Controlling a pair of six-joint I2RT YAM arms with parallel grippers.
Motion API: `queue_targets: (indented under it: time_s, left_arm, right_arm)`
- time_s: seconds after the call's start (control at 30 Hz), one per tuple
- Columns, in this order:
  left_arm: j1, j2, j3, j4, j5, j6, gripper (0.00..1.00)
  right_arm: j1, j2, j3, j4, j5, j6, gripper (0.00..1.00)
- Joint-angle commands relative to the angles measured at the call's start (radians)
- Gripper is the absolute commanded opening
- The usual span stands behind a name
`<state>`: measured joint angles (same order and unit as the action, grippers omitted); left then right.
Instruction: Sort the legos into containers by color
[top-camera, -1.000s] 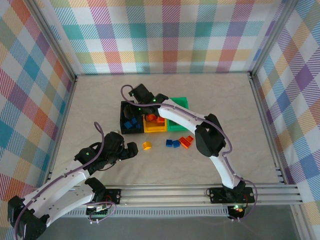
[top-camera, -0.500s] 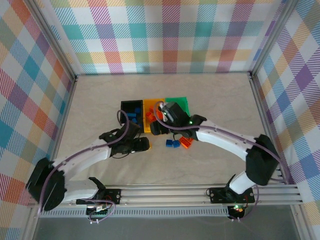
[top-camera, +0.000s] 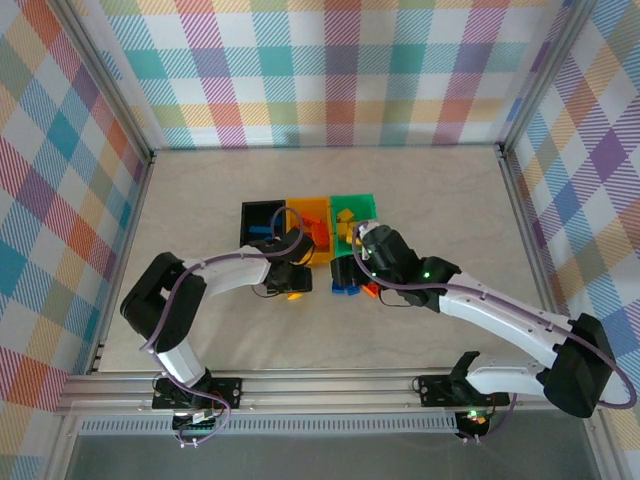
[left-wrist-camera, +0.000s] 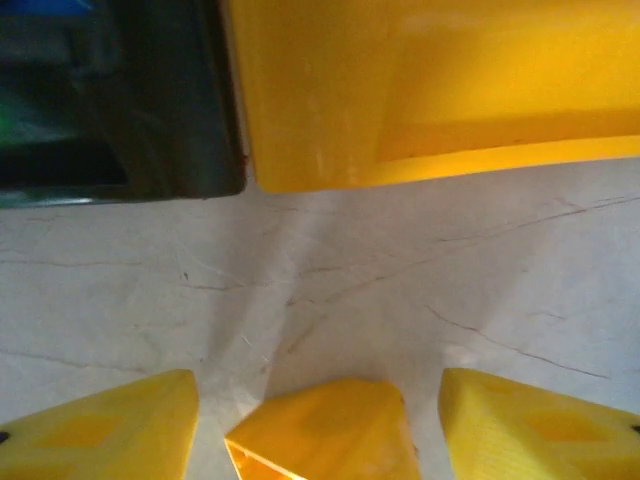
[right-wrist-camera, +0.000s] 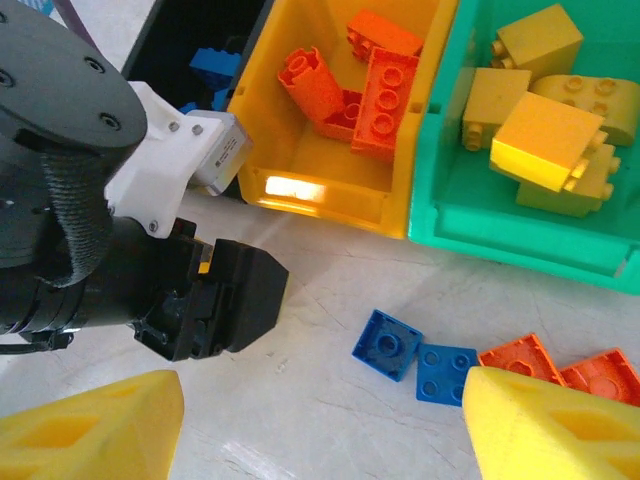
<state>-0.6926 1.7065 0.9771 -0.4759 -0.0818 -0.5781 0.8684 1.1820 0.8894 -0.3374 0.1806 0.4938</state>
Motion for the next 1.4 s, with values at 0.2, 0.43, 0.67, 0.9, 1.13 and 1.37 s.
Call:
queue_targets:
  time_s: [0.2,0.43,0.67,0.9,1.13,1.37]
  left_arm:
    - [-0.038,0.01,0.002,-0.079,-0.014,0.011,0.45]
    - [-0.054,-0.036,-0.012,-0.116,-0.023,-0.011,0.76]
    - [-0.079,-0.067,-0.018,-0.159,-0.015,0.013,0.79]
    - [-0.091,0.018,-0.038,-0.117,-0.021,0.005,0.65]
    - [-0.092,0.052,-0.018,-0.104,-0.036,0.02,0.54]
    - [-0.092,0.031,-0.01,-0.115,-0.053,0.036,0.45]
  right_arm:
    - [-0.035,-0.065,-0.039,0.015,0.014,0.008,0.74]
    - [-0.045,-0.067,-0.048,0.021,-0.004,0.01,0.75]
    - [-0.049,-0.076,-0.053,0.022,-0.006,0.012,0.75]
    - [-0.057,-0.071,-0.053,0.024,-0.008,0.014,0.75]
    - [-0.06,-0.073,-0.052,0.022,-0.015,0.015,0.75]
    - [-0.065,-0.06,-0.055,0.032,-0.023,0.014,0.75]
